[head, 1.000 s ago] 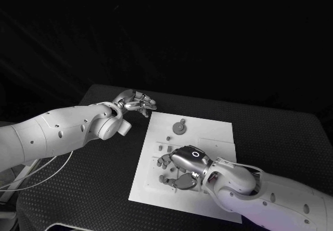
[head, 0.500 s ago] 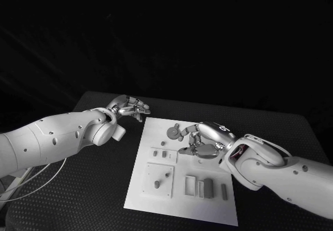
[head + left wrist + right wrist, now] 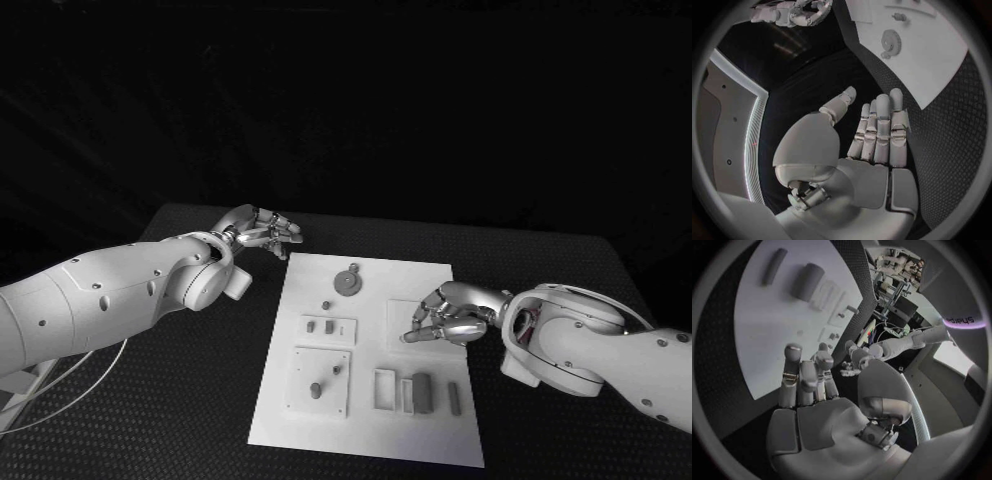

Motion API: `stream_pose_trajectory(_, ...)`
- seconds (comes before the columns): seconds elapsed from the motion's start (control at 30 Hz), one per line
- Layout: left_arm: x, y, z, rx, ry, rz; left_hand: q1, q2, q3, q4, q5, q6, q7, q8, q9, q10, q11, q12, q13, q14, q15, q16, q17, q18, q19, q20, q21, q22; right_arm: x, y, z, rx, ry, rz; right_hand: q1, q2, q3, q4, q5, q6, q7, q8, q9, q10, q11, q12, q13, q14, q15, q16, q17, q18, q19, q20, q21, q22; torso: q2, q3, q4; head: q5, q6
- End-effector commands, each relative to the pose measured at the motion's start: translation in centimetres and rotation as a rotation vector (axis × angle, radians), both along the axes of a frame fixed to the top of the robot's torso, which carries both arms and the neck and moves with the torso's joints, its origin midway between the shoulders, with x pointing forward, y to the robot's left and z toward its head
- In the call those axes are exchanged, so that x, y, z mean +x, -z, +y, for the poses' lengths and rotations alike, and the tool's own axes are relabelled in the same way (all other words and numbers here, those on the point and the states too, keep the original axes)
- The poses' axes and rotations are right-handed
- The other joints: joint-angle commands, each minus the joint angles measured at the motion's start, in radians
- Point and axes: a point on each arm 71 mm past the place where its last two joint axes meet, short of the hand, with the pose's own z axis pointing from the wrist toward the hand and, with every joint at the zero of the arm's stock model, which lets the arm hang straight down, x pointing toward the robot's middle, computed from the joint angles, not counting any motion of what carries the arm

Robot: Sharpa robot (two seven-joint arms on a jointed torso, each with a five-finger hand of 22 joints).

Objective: Assemble the parts on the task board

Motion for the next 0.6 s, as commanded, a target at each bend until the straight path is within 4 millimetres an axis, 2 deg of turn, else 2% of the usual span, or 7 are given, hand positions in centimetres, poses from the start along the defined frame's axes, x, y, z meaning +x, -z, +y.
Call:
stream_pose_trajectory(0.03, 0.0, -0.1, -0.2, -0.012, 0.009, -0.003, -0.009, 0.000, -0.006, 0.001, 0.004, -0.006, 0.000, 0.007, -0.002, 0.002, 0.003, 0.004, -0.001, 0.001, 0.000, -0.004, 0.001, 0.035, 0.005, 0.002, -0.006, 0.001, -1.0, 1.6, -1.2, -0.061, 0.073, 0.238, -0.028, 0.006, -0.001, 0.021, -0.001, 0.030, 0.015, 0.006, 0.010, 0.013, -0.010, 0.023, 0.012, 0.029, -0.008, 0.009, 0.042, 0.016, 0.007, -0.010, 0.011, 0.023, -0.005, 0.0037, -0.0019, -0.002, -0.007)
stream_pose_trajectory(0.13, 0.0, -0.1, -0.1, -0.012, 0.008, -0.003, -0.009, 0.000, -0.006, 0.001, 0.004, -0.006, 0.000, 0.007, -0.002, 0.002, 0.003, 0.004, -0.002, 0.001, -0.001, -0.004, 0.002, 0.035, 0.005, 0.002, -0.007, 0.001, -1.4, 2.1, -1.7, -0.079, 0.095, 0.286, -0.065, 0.013, -0.004, 0.049, -0.002, 0.028, 0.011, 0.000, 0.013, 0.038, -0.014, 0.050, 0.026, 0.046, -0.012, 0.012, 0.067, 0.016, 0.014, -0.020, 0.019, 0.022, -0.007, 0.0045, -0.0032, -0.005, -0.012)
stream_pose_trajectory(0.23, -0.1, -0.1, -0.1, -0.012, 0.010, -0.003, -0.009, 0.000, -0.007, 0.001, 0.004, -0.006, 0.000, 0.007, -0.002, 0.002, 0.003, 0.004, -0.002, 0.001, -0.001, -0.004, 0.002, 0.035, 0.004, 0.002, -0.007, 0.001, -1.9, 2.5, -1.7, -0.120, 0.090, 0.318, -0.095, 0.006, -0.011, 0.067, -0.001, 0.032, 0.009, -0.002, 0.016, 0.054, -0.016, 0.065, 0.034, 0.055, -0.014, 0.013, 0.079, 0.016, 0.017, -0.027, 0.023, 0.022, -0.007, 0.0052, -0.0055, -0.007, -0.018)
stream_pose_trajectory(0.43, -0.1, -0.1, -0.3, -0.014, 0.016, -0.002, -0.010, -0.001, -0.007, 0.000, 0.004, -0.006, 0.000, 0.007, -0.002, 0.003, 0.003, 0.004, -0.002, 0.001, -0.001, -0.004, 0.002, 0.035, 0.004, 0.002, -0.007, 0.002, -2.6, 3.1, -1.8, -0.198, 0.085, 0.340, -0.129, -0.019, -0.005, 0.095, -0.001, 0.039, 0.006, -0.008, 0.021, 0.073, -0.019, 0.083, 0.043, 0.069, -0.018, 0.013, 0.099, 0.016, 0.019, -0.038, 0.029, 0.021, -0.007, 0.0024, -0.0030, -0.014, -0.025)
stream_pose_trajectory(0.6, -0.2, -0.1, -0.3, -0.016, 0.019, 0.000, -0.010, -0.001, -0.007, 0.000, 0.004, -0.006, 0.000, 0.007, -0.002, 0.003, 0.002, 0.004, -0.002, 0.000, -0.001, -0.005, 0.002, 0.035, 0.004, 0.002, -0.007, 0.002, -2.9, 4.1, -2.2, -0.251, 0.099, 0.345, -0.136, -0.024, 0.001, 0.103, -0.001, 0.041, 0.005, -0.011, 0.023, 0.077, -0.020, 0.086, 0.044, 0.073, -0.018, 0.013, 0.107, 0.016, 0.019, -0.041, 0.031, 0.021, -0.006, 0.0002, -0.0011, -0.020, -0.029)
